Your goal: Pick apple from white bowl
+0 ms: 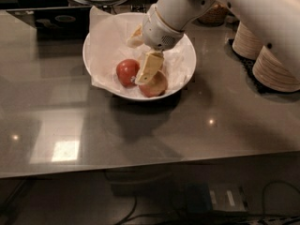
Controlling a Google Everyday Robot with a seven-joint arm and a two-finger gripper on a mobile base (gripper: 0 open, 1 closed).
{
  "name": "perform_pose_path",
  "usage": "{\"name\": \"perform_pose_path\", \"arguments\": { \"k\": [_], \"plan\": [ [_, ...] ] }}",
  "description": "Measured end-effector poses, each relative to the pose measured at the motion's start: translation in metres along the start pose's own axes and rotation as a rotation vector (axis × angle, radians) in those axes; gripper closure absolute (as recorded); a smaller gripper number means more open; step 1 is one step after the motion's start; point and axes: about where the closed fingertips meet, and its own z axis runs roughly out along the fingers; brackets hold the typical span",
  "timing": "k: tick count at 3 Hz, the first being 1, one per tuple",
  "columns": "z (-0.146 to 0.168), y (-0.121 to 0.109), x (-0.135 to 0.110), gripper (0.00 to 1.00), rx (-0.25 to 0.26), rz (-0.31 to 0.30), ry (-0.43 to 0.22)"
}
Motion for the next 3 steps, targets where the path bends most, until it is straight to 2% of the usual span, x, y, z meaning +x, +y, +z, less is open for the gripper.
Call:
{"name": "perform_pose_path", "arguments": {
  "k": [1,3],
  "plan": [
    [0.019,-0.015,-0.005,0.35,-0.017,-0.02,-0.009],
    [0.035,-0.017,0.003,0.33,-0.042,-0.003,-0.001]
  ]
}}
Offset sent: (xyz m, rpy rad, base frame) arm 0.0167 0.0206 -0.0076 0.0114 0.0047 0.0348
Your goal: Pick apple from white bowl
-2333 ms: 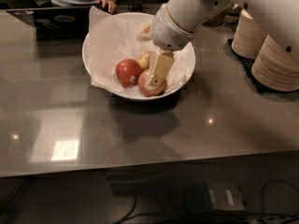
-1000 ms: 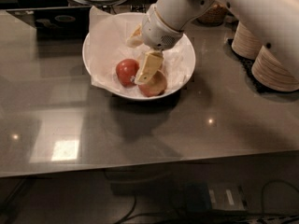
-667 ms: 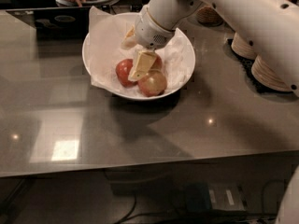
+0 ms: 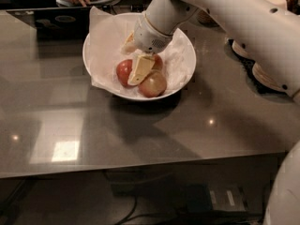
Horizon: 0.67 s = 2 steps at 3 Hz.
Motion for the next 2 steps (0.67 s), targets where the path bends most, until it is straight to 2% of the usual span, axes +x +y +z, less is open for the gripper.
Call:
{"name": "perform_pose_path", "arguments": {
  "k": [2],
  "plan": [
    [0.027,0.0,0.012,0.33,-0.053,0.033,0.015]
  ]
}}
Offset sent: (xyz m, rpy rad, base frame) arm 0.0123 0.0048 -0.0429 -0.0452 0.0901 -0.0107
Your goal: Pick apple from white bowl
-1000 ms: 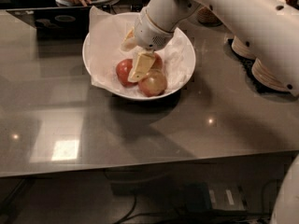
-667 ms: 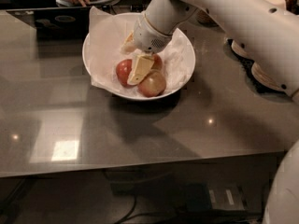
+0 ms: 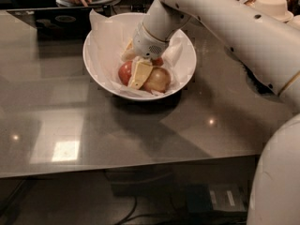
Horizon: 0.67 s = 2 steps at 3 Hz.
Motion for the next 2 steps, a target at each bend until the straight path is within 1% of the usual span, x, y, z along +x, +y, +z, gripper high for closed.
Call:
{"name": "perform_pose_path", "arguments": {
  "k": [1,2],
  "plan": [
    [0.0121,-0.0006,0.0046,0.32,-0.025,0.015,0.008],
    [0.0196,-0.0012,0.0074,0.5,-0.04,0.024,0.011]
  ]
}}
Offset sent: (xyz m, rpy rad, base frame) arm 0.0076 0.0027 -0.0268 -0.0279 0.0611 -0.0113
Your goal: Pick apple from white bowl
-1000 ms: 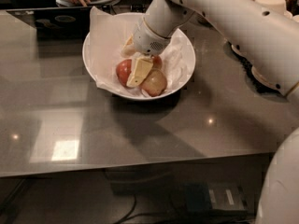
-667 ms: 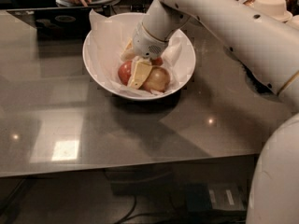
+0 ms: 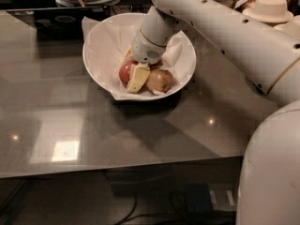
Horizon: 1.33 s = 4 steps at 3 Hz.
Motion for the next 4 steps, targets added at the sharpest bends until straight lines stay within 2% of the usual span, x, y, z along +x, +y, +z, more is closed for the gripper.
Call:
{"name": "perform_pose_path", "arguments": {
  "k": [2,3,4],
  "plan": [
    [0.0,0.0,0.0,0.95,0.0,0.0,-0.001],
    [-0.023,0.0,-0.008,1.0,0.032,-0.014,-0.03],
    [-0.062,0.001,-0.023,1.0,0.082,-0.053,-0.052]
  ]
}}
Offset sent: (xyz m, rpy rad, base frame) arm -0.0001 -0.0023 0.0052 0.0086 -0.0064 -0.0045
